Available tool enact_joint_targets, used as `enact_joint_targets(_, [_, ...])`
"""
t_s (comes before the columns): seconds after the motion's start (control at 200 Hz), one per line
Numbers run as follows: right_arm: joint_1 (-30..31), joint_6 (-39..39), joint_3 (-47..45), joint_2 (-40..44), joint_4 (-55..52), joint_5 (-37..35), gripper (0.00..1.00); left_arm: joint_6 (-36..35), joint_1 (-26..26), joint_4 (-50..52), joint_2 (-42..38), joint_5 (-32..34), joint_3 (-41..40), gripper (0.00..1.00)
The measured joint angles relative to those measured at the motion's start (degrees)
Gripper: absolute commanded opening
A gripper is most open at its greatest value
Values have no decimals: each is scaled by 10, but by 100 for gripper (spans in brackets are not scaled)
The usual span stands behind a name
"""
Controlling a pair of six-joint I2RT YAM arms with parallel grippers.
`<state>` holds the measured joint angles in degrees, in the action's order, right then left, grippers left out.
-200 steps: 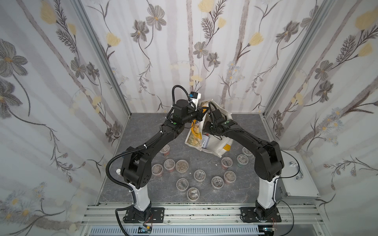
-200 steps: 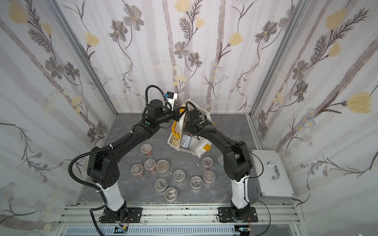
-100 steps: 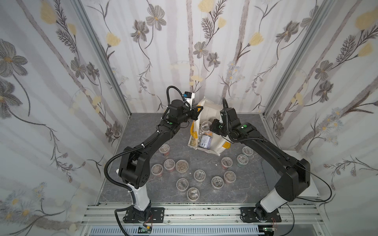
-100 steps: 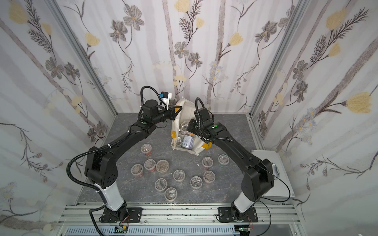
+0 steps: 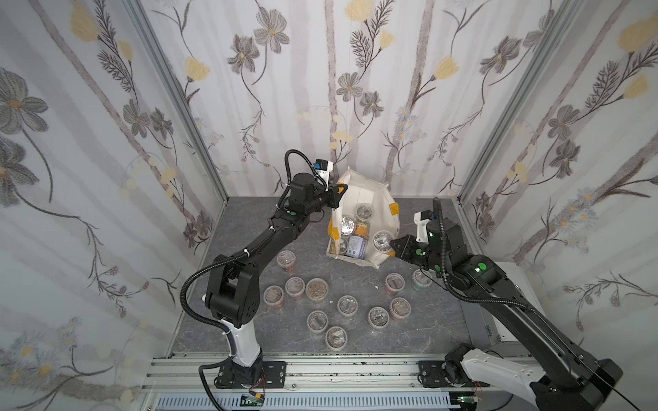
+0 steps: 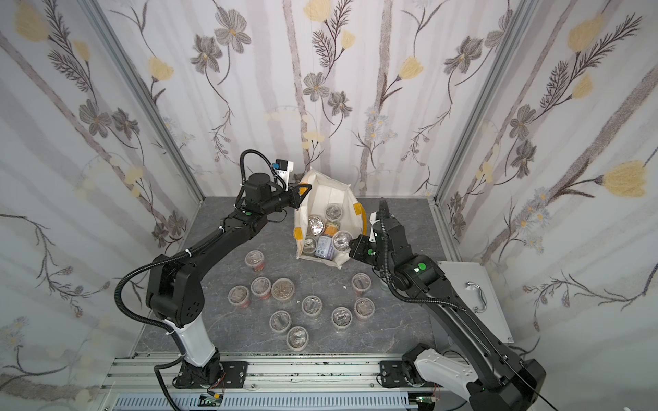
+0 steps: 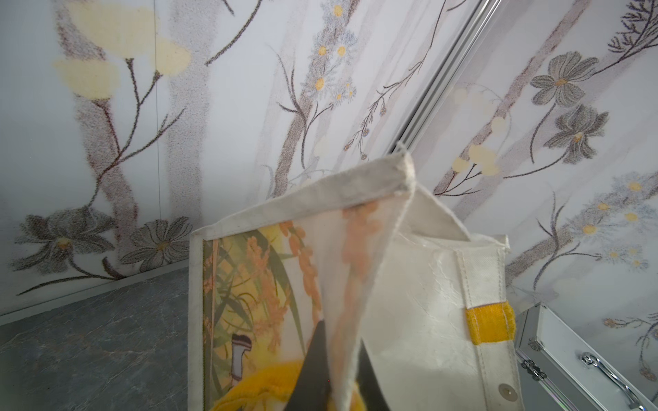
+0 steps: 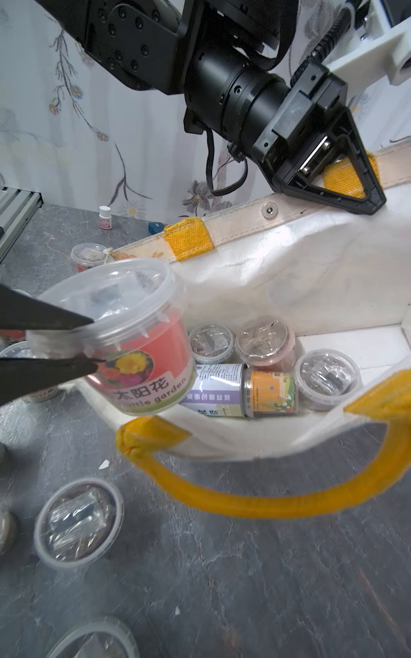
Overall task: Take out the seed jars from the canvas bag
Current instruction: Pick up the seed jar from the canvas bag, then place the seed jar at the center of the board.
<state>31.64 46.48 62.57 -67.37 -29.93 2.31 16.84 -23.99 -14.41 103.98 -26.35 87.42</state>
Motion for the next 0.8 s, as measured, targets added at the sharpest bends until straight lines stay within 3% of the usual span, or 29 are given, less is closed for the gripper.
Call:
enact_joint_targets(0.255, [-153, -12, -96, 97, -19, 68, 0, -4, 0, 1, 0, 2, -4, 0])
enact_joint_targets(0.375, [-207, -24, -149, 105, -11, 108, 0, -7, 0, 4, -2, 3, -8, 0])
enact_joint_targets(0.679, [-287, -42, -186, -50, 113, 172, 0, -3, 0, 5, -13, 6, -17, 0])
enact_joint_targets(0.799, [-292, -47, -182, -114, 150, 186, 0, -3, 0, 6, -17, 6, -17, 0])
